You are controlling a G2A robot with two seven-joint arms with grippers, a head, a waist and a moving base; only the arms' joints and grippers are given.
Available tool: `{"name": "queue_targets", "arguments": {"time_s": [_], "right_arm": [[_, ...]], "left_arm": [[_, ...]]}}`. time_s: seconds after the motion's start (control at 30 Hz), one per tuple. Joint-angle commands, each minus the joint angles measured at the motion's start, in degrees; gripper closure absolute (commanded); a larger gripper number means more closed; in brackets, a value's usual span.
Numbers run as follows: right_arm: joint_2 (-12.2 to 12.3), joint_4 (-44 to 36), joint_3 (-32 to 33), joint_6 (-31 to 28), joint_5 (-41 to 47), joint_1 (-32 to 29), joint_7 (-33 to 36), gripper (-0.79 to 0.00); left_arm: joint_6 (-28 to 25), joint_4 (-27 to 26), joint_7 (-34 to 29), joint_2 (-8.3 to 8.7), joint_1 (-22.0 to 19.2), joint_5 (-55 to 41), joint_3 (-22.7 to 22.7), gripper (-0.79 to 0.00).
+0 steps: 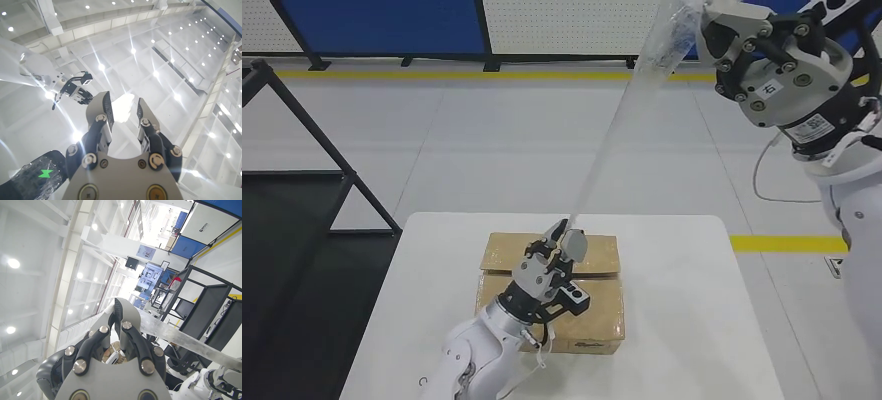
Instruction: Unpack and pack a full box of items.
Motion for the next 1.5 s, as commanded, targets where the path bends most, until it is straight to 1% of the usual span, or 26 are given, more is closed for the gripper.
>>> {"name": "queue_targets", "arguments": {"time_s": [0.0, 0.23, 0.3, 0.4, 0.47, 0.57, 0.6, 0.63, 0.73, 0.77, 0.8, 0.87, 0.93, 1.0, 1.07, 1.1, 1.17, 1.47], "right_arm": [[0.0, 0.1, 0.1, 0.0, 0.0, -0.1, -0.1, 0.000], [0.0, 0.3, 0.2, 0.0, 0.2, -0.2, 0.3, 0.000], [0.0, 0.4, 0.3, 0.0, 0.3, -0.2, 0.4, 0.000], [0.0, 0.4, 0.3, -0.1, 0.3, -0.2, 0.5, 0.000], [0.0, 0.4, 0.4, 0.0, 0.4, -0.3, 0.6, 0.000], [0.0, 0.4, 0.5, -0.2, 0.3, -0.4, 0.7, 0.000], [0.0, 0.4, 0.5, -0.2, 0.3, -0.4, 0.7, 0.000], [0.0, 0.3, 0.6, -0.2, 0.3, -0.5, 0.7, 0.000], [0.0, 0.1, 0.7, -0.1, 0.2, -0.6, 0.8, 0.000], [0.0, 0.1, 0.8, 0.0, 0.2, -0.7, 0.8, 0.000], [0.0, 0.0, 0.9, -0.1, 0.2, -0.7, 0.9, 0.000], [0.0, -0.1, 0.9, -0.1, 0.3, -0.8, 1.0, 0.000], [0.0, -0.2, 1.0, -0.2, 0.4, -0.9, 1.1, 0.000], [0.0, -0.3, 0.9, -0.2, 0.5, -0.9, 1.3, 0.000], [0.0, -0.5, 0.9, -0.3, 0.7, -1.0, 1.5, 0.000], [0.0, -0.6, 1.0, -0.3, 0.8, -1.0, 1.6, 0.000], [0.0, -0.9, 1.0, -0.2, 1.3, -1.2, 1.8, 0.000], [0.1, -2.8, 1.8, 0.7, 2.5, -2.0, 2.3, 0.000]], "left_arm": [[0.2, 0.0, -0.8, 0.01, 0.3, 0.3, 0.0, -0.231], [-0.3, -0.2, -1.0, -0.06, 0.3, 0.1, -0.2, -0.206], [-0.3, -0.3, -0.9, -0.07, 0.3, 0.1, -0.2, -0.172], [-0.5, -0.3, -0.9, -0.08, 0.4, 0.4, -0.1, -0.046], [-0.6, -0.3, -1.0, -0.09, 0.5, 0.9, -0.1, -0.062], [-1.0, -0.5, -1.5, -0.09, 0.5, 1.6, -0.2, -0.277], [-1.3, -0.6, -1.9, -0.09, 0.6, 2.0, -0.3, -0.323], [-1.4, -0.6, -2.4, -0.11, 0.7, 1.8, -0.4, -0.339], [-1.6, -1.0, -3.5, -0.12, 0.9, 2.0, -0.7, -0.714], [-1.6, -1.0, -3.7, -0.12, 1.0, 2.1, -0.8, -0.760], [-1.6, -1.1, -3.8, -0.12, 1.1, 2.2, -0.8, -0.773], [-1.6, -1.1, -3.9, -0.13, 1.2, 2.3, -0.8, -0.763], [-1.6, -0.9, -3.7, -0.17, 1.1, 2.2, -0.6, -0.736], [-1.5, -0.7, -3.4, -0.22, 0.9, 2.3, -0.2, -0.610], [-1.3, -0.3, -3.2, -0.27, 0.6, 2.4, 0.2, -0.388], [-1.3, -0.2, -3.1, -0.30, 0.5, 2.4, 0.3, -0.317], [-1.3, 0.2, -3.1, -0.37, 0.2, 2.4, 0.6, -0.277], [-1.8, 1.0, -4.1, -0.59, -0.9, 2.5, 0.6, -0.289]]}}
